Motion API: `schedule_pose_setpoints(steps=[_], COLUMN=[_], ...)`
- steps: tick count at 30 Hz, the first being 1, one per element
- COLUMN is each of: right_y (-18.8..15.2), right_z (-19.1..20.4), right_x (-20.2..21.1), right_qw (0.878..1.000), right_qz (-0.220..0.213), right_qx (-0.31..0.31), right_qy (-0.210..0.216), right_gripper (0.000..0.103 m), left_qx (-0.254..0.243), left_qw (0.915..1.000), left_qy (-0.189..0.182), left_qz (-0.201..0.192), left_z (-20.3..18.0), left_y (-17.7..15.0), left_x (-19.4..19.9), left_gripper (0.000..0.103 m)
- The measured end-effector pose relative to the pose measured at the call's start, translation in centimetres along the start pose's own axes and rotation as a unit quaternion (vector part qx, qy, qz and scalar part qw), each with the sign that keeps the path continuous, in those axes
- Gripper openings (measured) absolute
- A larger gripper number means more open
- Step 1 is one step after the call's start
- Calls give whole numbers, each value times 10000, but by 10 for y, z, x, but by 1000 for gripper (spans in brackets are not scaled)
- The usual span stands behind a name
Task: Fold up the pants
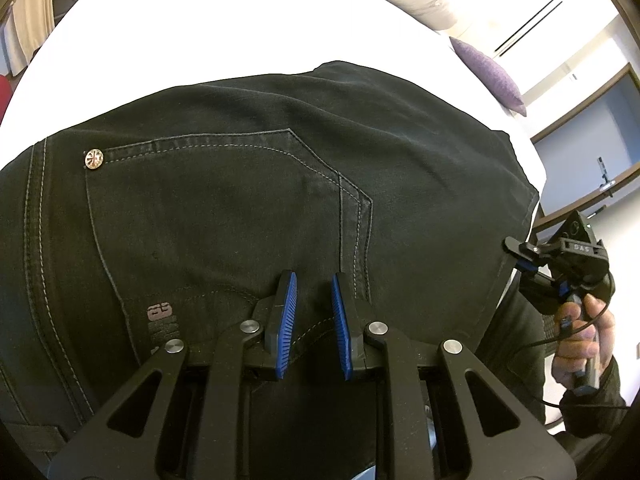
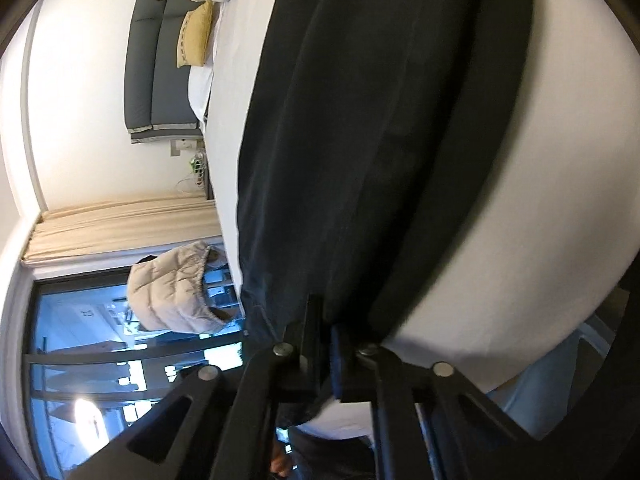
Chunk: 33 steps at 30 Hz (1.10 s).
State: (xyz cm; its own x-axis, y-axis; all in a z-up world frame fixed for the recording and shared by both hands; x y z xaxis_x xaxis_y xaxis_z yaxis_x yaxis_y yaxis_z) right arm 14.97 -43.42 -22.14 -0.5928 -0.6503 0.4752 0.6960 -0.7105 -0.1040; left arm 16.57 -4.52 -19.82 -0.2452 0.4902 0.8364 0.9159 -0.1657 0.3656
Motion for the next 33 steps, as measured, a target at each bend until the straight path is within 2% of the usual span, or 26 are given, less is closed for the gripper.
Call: schedule_pose_setpoints(steps=[8,17,18,20,21,22,24,25,26,27,28,30,33], right_y=[-6,-2,0,0,-3,-5,-13,-18,-22,-28,-34,-36,-35], right_z=[-12,-13,-10,-1,5,10,18,21,22,23,23,19,11], right_x=[15,14,13,11,9,6,-6,-15,-22,-31,-38,-41,-37], right_qw=[9998,9996,9998,9998,9996,9994,9994,9990,9987,9978,9966,9961,9969], right_qz=[-137,-140,-157,-126,-84,-83,67,222,347,529,696,701,698], right_qx=[10,141,98,-39,-25,46,167,188,216,306,435,523,353], right_qy=[-159,-190,-109,159,282,336,301,329,320,255,99,-60,-15], right_gripper=[2,4,10,30,46,51,51,46,38,18,10,7,5], left_qx=[-89,-5,20,17,-2,-16,-23,-31,-42,-52,-60,-79,-62], left_qw=[9999,9999,9999,9999,9999,9999,9999,9999,9999,9999,9999,9999,9999], left_qy=[-6,-73,-92,-88,-79,-68,-57,-52,-46,-43,-41,-46,-87], left_qz=[124,80,65,71,80,87,94,96,98,104,109,120,114], left_z=[-4,-2,-1,-1,1,1,1,0,0,-1,-2,-2,-2], left_y=[0,-3,-4,-5,-6,-6,-6,-6,-7,-7,-7,-8,-7], left_x=[1,5,6,6,7,7,6,6,6,6,6,6,6], left_gripper=[18,18,18,18,18,18,18,18,18,18,18,18,18])
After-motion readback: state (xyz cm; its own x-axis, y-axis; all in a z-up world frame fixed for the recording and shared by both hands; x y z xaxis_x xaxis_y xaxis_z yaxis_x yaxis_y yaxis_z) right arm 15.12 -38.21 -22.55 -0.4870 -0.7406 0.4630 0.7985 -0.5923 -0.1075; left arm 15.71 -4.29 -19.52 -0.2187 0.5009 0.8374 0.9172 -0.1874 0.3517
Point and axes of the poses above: each gripper's, at about its wrist camera, not at the fingertips, and x roughly against the way its jaws point, z to its left, y to its top, the point moved 10 cm from there along -x, roughly the way its jaws point
